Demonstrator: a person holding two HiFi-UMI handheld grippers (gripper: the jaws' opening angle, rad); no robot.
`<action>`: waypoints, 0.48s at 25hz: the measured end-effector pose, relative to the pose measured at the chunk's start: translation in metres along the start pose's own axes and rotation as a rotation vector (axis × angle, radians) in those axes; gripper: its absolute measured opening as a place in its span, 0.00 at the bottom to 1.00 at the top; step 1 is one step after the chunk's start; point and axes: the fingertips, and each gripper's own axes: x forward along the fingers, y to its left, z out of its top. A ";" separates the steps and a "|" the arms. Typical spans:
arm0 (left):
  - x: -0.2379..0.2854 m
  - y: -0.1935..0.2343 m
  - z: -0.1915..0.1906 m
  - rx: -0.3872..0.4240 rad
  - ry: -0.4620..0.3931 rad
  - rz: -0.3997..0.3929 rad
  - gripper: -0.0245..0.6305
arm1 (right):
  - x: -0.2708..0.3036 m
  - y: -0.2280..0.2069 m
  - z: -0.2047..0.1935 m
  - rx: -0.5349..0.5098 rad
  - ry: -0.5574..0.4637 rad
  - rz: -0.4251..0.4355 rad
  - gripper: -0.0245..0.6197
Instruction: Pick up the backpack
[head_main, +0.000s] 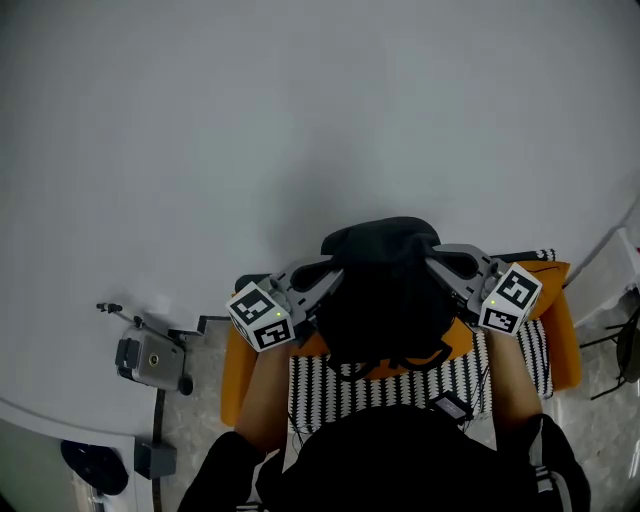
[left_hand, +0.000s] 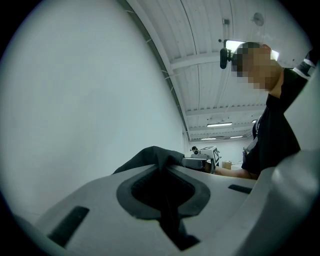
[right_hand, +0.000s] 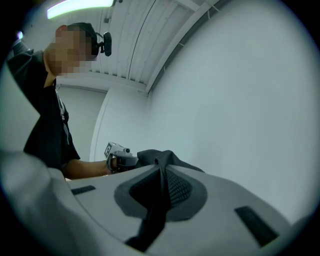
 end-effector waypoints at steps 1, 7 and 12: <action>0.002 0.000 0.003 0.006 -0.001 -0.005 0.09 | 0.000 -0.001 0.003 0.006 -0.010 0.001 0.09; 0.009 0.001 0.028 0.036 -0.004 -0.022 0.09 | 0.000 -0.008 0.025 -0.011 -0.042 0.001 0.09; 0.015 0.008 0.047 0.054 -0.019 -0.028 0.09 | 0.002 -0.010 0.042 -0.032 -0.061 0.009 0.09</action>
